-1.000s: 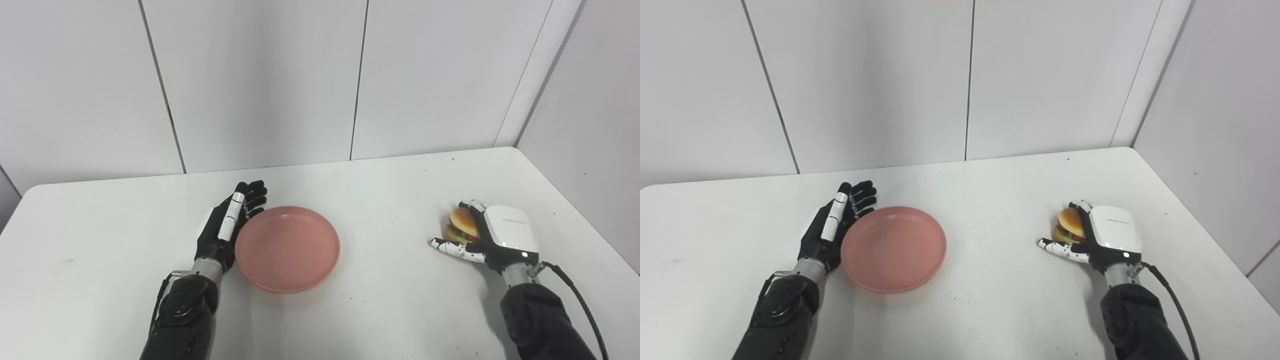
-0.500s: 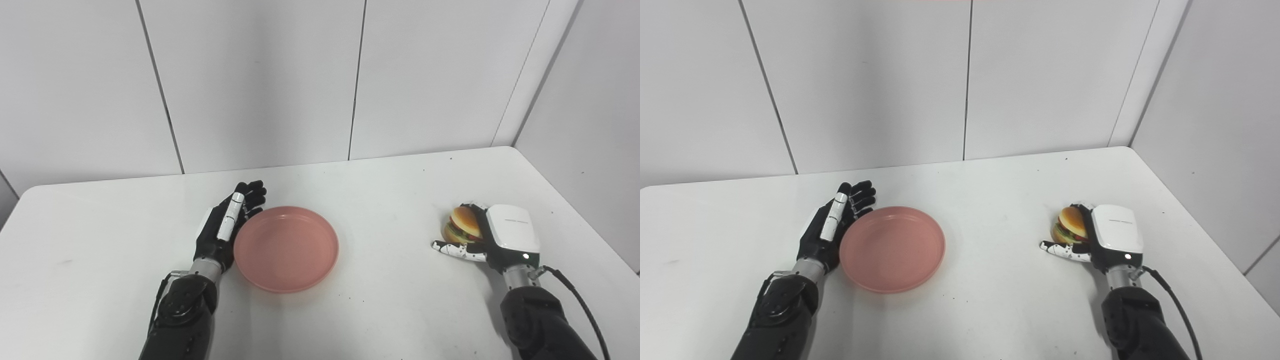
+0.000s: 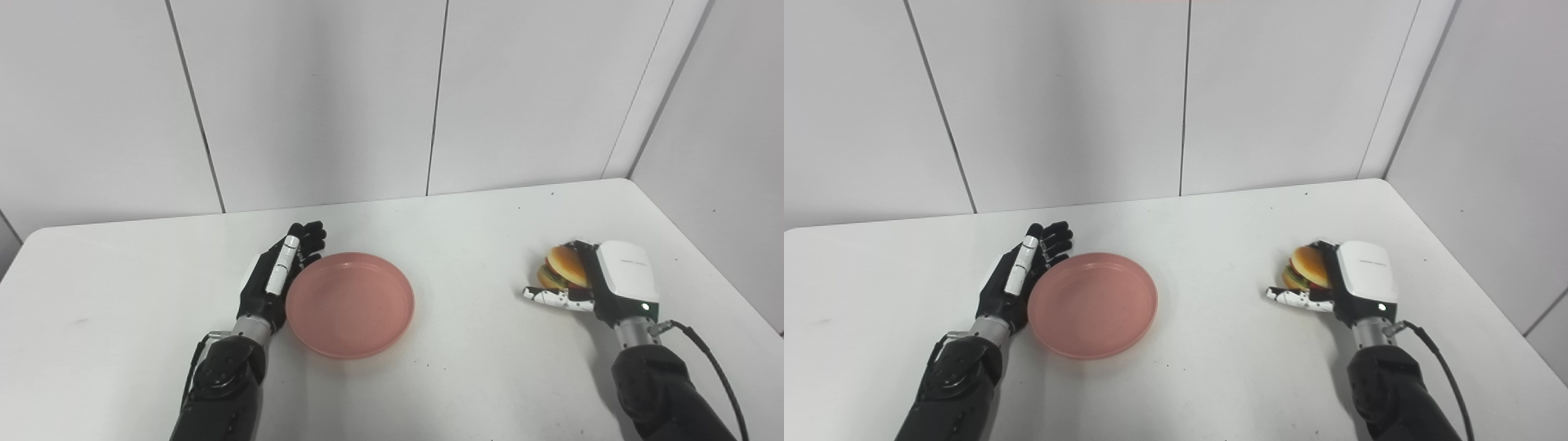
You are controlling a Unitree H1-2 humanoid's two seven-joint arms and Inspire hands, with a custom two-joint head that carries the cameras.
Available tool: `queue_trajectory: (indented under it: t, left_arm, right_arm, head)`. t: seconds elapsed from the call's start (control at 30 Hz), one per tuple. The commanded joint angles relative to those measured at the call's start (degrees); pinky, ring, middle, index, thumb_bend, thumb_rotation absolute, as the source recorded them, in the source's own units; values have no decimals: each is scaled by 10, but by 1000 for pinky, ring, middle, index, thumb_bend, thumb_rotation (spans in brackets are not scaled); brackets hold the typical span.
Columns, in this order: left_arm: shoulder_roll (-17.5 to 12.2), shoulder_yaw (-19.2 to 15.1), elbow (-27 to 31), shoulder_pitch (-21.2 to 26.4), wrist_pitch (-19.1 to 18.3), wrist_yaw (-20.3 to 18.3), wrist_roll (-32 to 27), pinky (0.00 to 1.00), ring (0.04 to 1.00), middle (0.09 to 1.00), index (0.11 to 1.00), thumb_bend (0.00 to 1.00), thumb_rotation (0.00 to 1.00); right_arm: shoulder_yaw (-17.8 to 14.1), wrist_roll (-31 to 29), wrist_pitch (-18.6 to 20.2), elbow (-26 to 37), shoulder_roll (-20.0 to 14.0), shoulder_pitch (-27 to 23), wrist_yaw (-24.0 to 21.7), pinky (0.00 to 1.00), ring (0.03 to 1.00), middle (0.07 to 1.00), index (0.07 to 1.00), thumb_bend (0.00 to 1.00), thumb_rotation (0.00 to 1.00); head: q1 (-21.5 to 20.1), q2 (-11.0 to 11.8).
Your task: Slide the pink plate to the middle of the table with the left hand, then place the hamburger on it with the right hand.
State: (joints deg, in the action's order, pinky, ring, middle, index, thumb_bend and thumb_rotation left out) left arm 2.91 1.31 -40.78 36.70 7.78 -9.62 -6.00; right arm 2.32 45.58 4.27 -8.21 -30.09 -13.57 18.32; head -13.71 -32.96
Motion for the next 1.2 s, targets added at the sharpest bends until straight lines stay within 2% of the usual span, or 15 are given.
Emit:
queue_trajectory:
  t: [0.0, 0.13, 0.2, 0.43, 0.67, 0.8, 0.93, 1.07, 1.17]
  left_arm:
    - [2, 0, 4, 17, 4, 0, 1, 848, 845, 817, 732, 732, 850]
    - [3, 0, 0, 20, 7, 2, 3, 835, 837, 809, 726, 737, 850]
    - [3, 0, 3, 19, 6, 3, 4, 829, 836, 808, 730, 732, 851]
    - [3, 3, -4, 24, 20, 13, 14, 808, 835, 820, 731, 732, 864]
    - [6, 1, -15, 28, 25, 12, 12, 822, 841, 822, 720, 734, 858]
    - [10, 2, -6, 21, 26, 15, 14, 823, 841, 822, 727, 738, 860]
    - [13, 3, 5, 14, 23, 18, 15, 823, 842, 817, 728, 737, 858]
    - [20, -3, 7, 10, 19, 23, 6, 821, 837, 811, 725, 747, 874]
    - [27, -8, 13, 7, 15, 27, 5, 820, 836, 814, 731, 756, 885]
  right_arm:
    - [-9, 11, 15, 40, -11, -15, -2, 389, 429, 500, 550, 696, 524]
    - [-9, 22, 3, 64, -10, -23, 0, 355, 403, 480, 531, 687, 527]
    - [-11, 24, 6, 91, -8, -27, -9, 322, 396, 472, 539, 689, 582]
    - [-13, 24, 7, 162, 11, -49, -44, 403, 441, 496, 559, 691, 643]
    - [3, 31, -6, 189, 44, -82, -58, 409, 445, 493, 574, 701, 648]
    - [14, 29, -16, 191, 69, -96, -56, 425, 452, 496, 573, 700, 637]
    - [30, 32, -25, 186, 87, -110, -55, 369, 417, 489, 567, 674, 623]
    - [45, 18, -45, 163, 107, -121, -47, 386, 423, 490, 561, 679, 595]
    - [58, 14, -62, 140, 120, -127, -41, 377, 421, 490, 554, 683, 617]
  head:
    - [2, 0]
    - [6, 1]
    - [9, 1]
    - [12, 6]
    - [22, 8]
    - [35, 7]
    - [58, 4]
    - [86, 4]
    - [98, 6]
